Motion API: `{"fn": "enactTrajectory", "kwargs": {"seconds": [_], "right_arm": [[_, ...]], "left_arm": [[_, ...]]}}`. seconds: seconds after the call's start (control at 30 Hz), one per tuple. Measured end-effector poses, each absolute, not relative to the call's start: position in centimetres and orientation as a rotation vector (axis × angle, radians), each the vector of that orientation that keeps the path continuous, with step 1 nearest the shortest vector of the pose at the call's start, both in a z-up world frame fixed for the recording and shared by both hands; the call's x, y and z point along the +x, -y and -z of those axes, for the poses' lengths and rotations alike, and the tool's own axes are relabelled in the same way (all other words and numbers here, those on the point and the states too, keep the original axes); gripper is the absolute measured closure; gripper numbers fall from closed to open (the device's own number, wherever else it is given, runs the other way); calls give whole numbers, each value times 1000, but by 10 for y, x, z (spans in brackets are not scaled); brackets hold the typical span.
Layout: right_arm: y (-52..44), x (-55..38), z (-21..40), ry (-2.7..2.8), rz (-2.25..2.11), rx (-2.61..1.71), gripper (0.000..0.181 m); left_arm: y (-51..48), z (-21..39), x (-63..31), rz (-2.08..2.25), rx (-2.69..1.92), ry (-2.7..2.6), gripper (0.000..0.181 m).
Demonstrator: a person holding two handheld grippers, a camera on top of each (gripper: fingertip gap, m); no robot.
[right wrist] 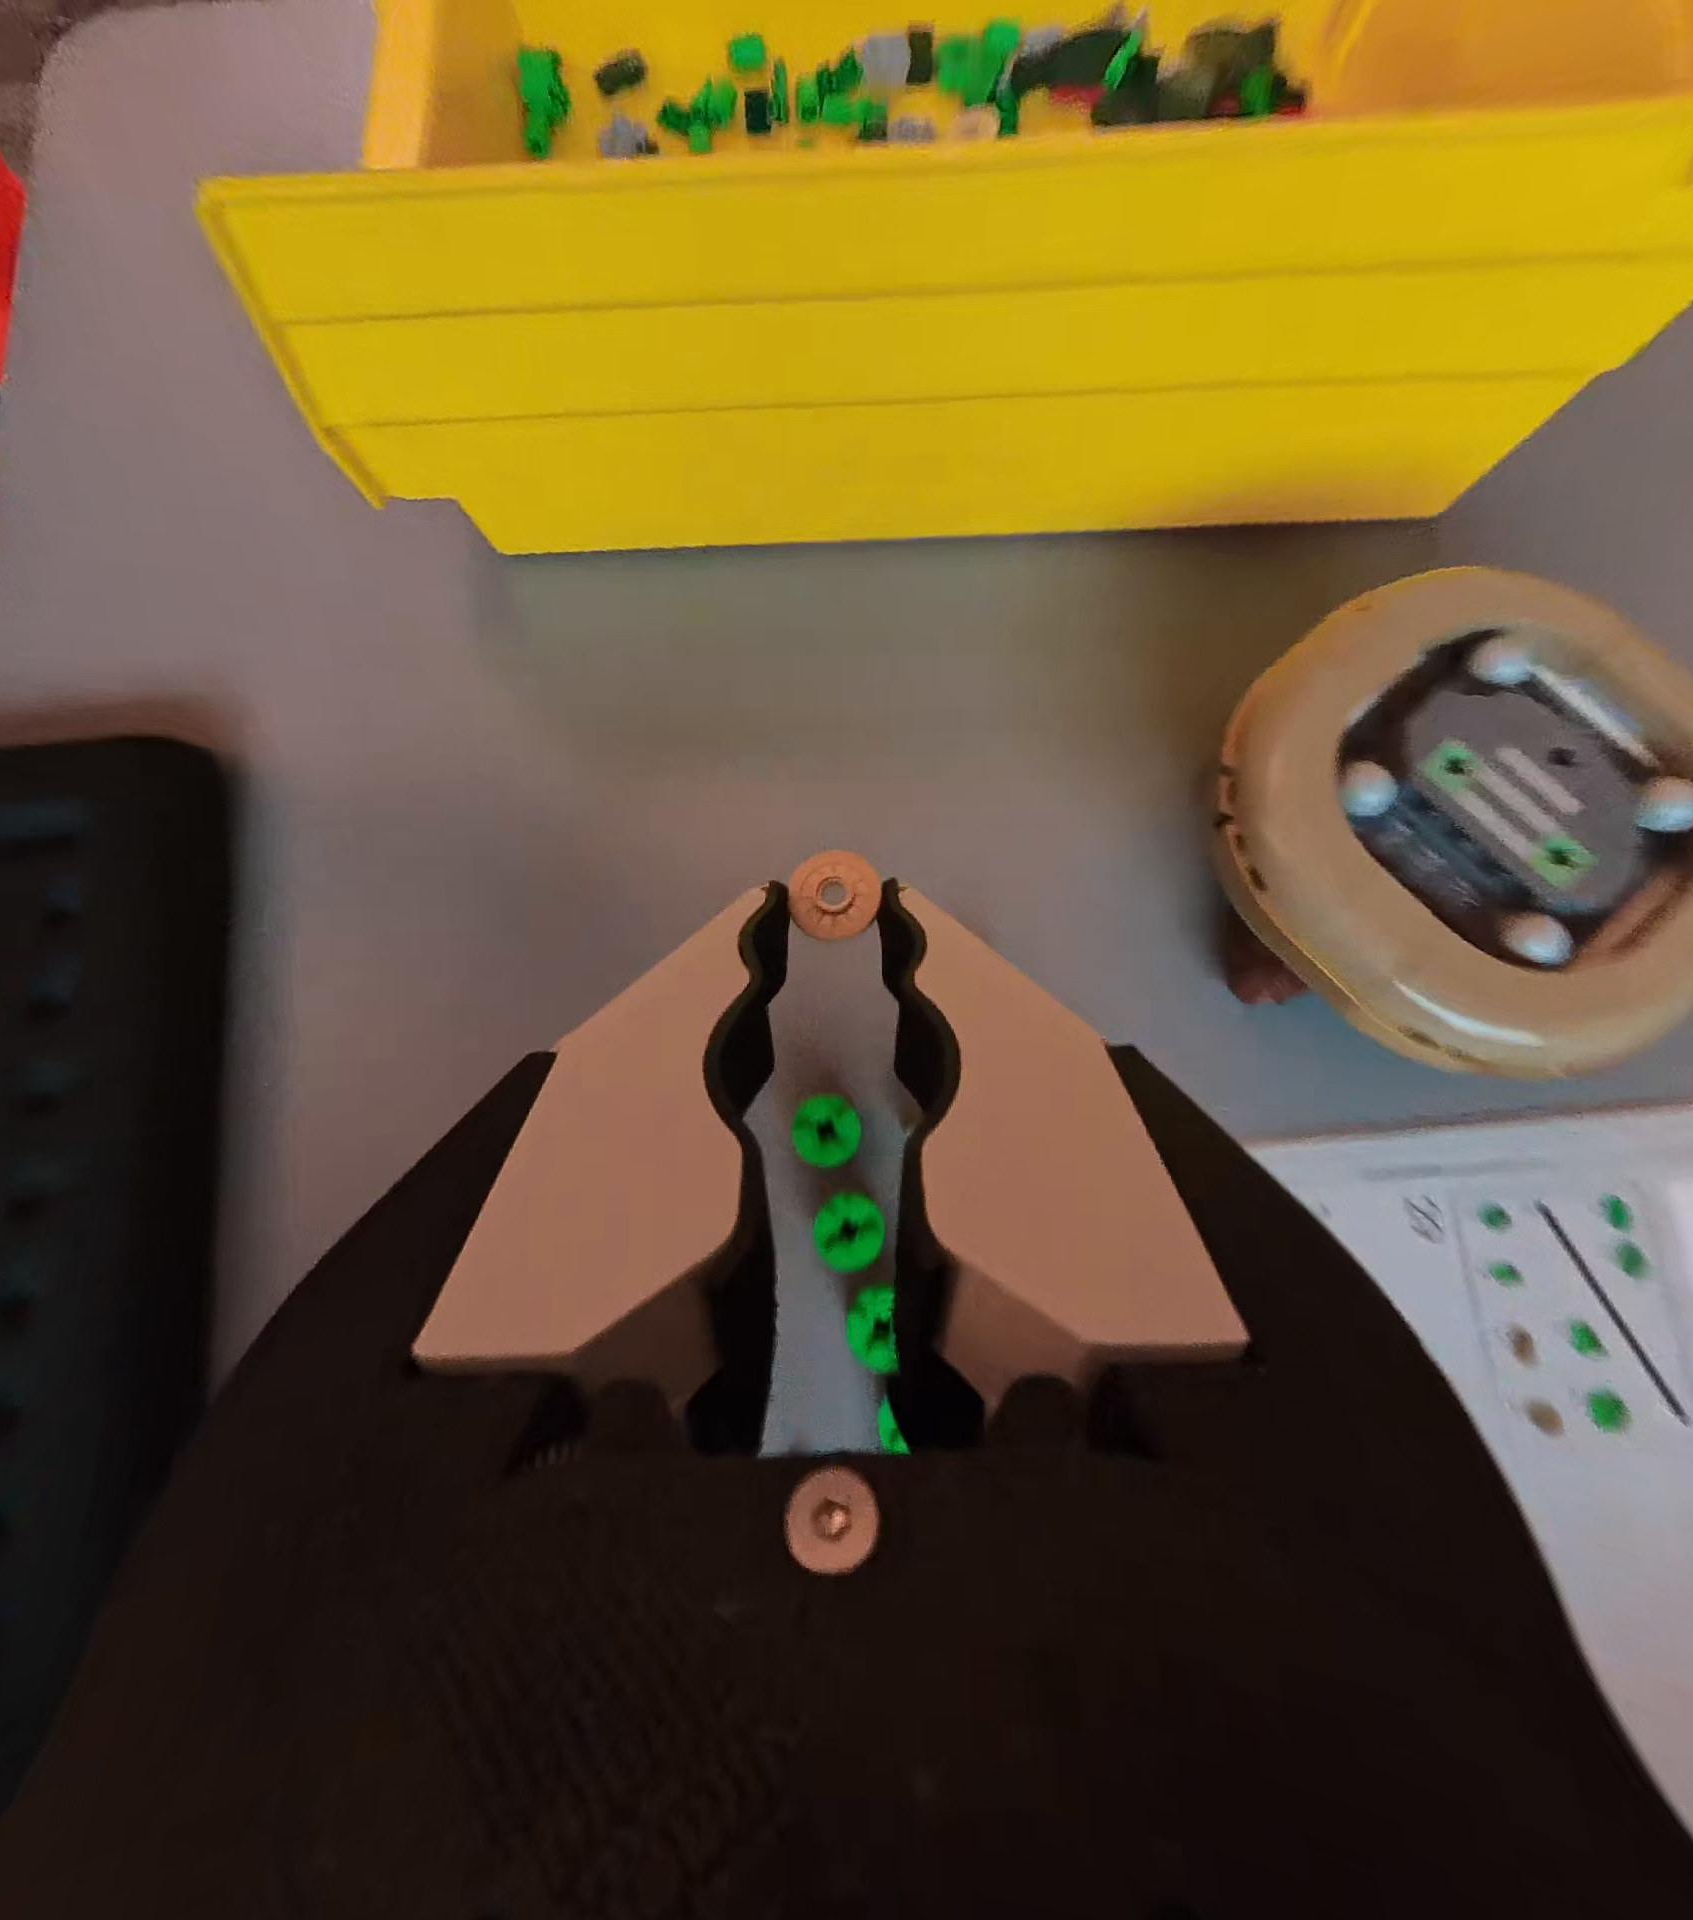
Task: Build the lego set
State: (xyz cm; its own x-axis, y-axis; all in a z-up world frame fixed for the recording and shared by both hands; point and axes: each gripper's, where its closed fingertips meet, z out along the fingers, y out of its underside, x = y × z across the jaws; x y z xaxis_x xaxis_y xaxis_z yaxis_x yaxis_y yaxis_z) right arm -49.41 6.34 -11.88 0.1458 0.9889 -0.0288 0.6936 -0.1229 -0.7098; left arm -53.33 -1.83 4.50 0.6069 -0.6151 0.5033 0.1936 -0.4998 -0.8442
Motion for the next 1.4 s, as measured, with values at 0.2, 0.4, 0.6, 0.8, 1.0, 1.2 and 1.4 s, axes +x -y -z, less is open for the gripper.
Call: {"fn": "enactTrajectory", "kwargs": {"seconds": [0.2, 0.4, 0.6, 0.8, 1.0, 1.2, 1.4], "right_arm": [[-69, -520, 161, 1674, -712, -2018, 164], [-64, -524, 167, 1750, -688, -1958, 164], [-66, -525, 151, 1742, -696, -1841, 155], [-72, -487, 25, 1550, -667, -1456, 151], [-70, -449, -30, 1472, -595, -1379, 149], [-72, -439, -30, 1506, -508, -1356, 150], [-78, -431, -33, 1481, -521, -1362, 150]], "left_arm": [[32, -43, -565, 955, -1868, -303, 160], [29, -45, -587, 978, -1818, -258, 163], [8, -23, -629, 817, -1915, -229, 156], [-8, 42, -655, 535, -2313, -615, 159], [-20, 103, -664, 230, -2547, -1134, 162], [-15, 134, -653, 262, -2691, -1419, 163], [-8, 160, -668, 175, -2761, -1623, 161]]}}
